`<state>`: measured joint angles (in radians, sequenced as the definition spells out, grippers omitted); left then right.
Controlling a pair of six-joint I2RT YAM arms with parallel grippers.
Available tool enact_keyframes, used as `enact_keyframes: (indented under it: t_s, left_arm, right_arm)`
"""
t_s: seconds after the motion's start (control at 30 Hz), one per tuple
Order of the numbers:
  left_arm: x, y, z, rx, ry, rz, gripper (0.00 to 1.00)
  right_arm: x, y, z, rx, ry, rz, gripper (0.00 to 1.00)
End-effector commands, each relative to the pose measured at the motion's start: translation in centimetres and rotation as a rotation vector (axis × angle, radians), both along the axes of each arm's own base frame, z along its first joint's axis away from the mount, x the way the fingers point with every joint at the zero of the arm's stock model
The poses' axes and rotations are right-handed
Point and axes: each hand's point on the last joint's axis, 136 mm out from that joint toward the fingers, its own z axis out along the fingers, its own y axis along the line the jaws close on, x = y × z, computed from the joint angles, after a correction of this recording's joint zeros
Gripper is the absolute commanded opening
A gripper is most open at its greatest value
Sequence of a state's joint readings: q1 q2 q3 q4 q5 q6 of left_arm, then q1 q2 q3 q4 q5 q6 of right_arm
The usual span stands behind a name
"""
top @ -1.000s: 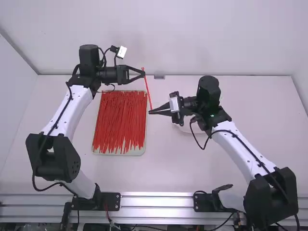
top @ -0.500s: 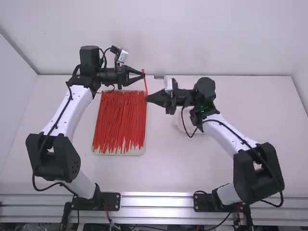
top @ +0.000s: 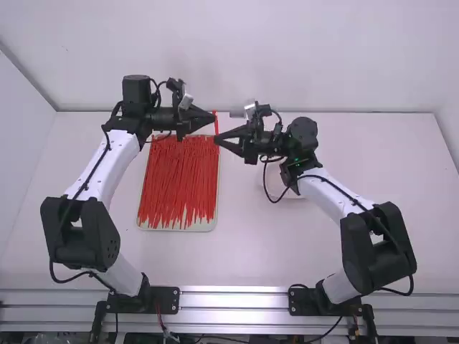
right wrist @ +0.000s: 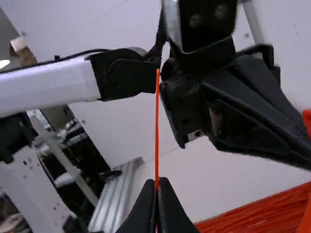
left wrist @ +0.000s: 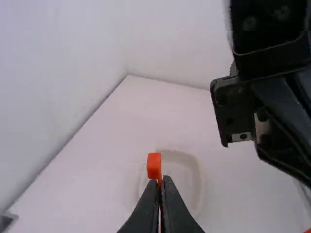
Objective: Fasten the cable tie
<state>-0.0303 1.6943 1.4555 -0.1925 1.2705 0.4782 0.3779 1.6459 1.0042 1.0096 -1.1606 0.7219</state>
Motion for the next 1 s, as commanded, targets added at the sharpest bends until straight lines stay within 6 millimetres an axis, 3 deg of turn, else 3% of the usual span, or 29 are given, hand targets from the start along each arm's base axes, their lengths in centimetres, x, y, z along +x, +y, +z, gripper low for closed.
enact_keyframes:
  t_s: [0.0,0.27,0.73,0.97]
  left_arm:
    - [-0.3,-0.5,0.0,0.01,-0.108,-0.043,0.02]
    - [0.0,-0.5,0.9,0.002,-0.174,-0.047,0.02]
    - [-1.1,-0.7,0.4,0.03,-0.36,-0.122,0.02]
    - [-1.3,-1.2,0.5,0.03,-0.374,-0.134,0.02]
  right_arm:
    - [-0.1,0.2,0.3,-0.006,0.133,0.032,0.0]
    - [0.2,0.3,-1.4,-0.053,0.284,0.034,0.0]
    - [1.0,0.4,-1.4,-0.04,0.405,-0.003,0.0]
    - [0.2,1.2,-1.4,-0.045,0.407,0.02,0.0]
